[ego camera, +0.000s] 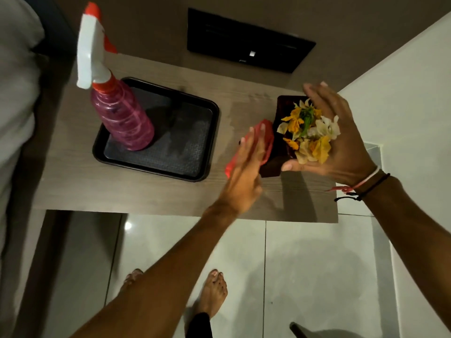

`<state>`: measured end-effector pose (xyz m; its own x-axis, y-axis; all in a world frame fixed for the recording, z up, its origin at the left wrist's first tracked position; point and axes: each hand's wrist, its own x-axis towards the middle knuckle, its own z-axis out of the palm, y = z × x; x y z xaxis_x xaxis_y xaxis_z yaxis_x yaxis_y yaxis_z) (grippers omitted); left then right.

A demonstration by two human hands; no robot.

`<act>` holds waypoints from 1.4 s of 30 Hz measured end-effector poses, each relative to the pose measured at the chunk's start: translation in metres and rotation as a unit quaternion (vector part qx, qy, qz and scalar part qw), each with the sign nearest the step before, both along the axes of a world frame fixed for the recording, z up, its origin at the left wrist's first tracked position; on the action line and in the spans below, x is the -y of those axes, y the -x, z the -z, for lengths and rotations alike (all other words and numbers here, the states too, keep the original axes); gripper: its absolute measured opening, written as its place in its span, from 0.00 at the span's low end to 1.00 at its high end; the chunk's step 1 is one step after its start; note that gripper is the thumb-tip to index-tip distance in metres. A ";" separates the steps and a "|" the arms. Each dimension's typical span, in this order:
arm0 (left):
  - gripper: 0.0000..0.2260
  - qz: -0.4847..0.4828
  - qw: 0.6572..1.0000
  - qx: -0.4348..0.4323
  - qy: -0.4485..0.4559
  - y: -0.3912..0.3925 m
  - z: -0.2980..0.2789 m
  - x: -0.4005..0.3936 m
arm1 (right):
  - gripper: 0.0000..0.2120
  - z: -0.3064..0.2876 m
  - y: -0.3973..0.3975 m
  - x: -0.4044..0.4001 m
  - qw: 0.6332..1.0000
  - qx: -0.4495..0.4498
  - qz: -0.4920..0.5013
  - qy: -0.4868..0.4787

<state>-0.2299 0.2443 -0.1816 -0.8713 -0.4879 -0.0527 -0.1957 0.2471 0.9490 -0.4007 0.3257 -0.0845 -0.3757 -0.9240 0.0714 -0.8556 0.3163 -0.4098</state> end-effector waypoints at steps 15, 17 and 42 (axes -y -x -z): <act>0.42 0.069 0.954 0.170 0.237 -0.023 0.013 0.004 | 0.63 -0.005 -0.009 0.003 0.997 -0.077 -0.010 -0.028; 0.37 0.004 0.971 0.111 0.214 -0.030 -0.001 0.005 | 0.64 -0.006 -0.009 0.004 0.994 -0.095 -0.007 -0.045; 0.40 0.119 0.932 0.230 0.254 -0.010 0.024 0.012 | 0.63 -0.006 -0.008 0.004 0.992 -0.107 0.000 -0.063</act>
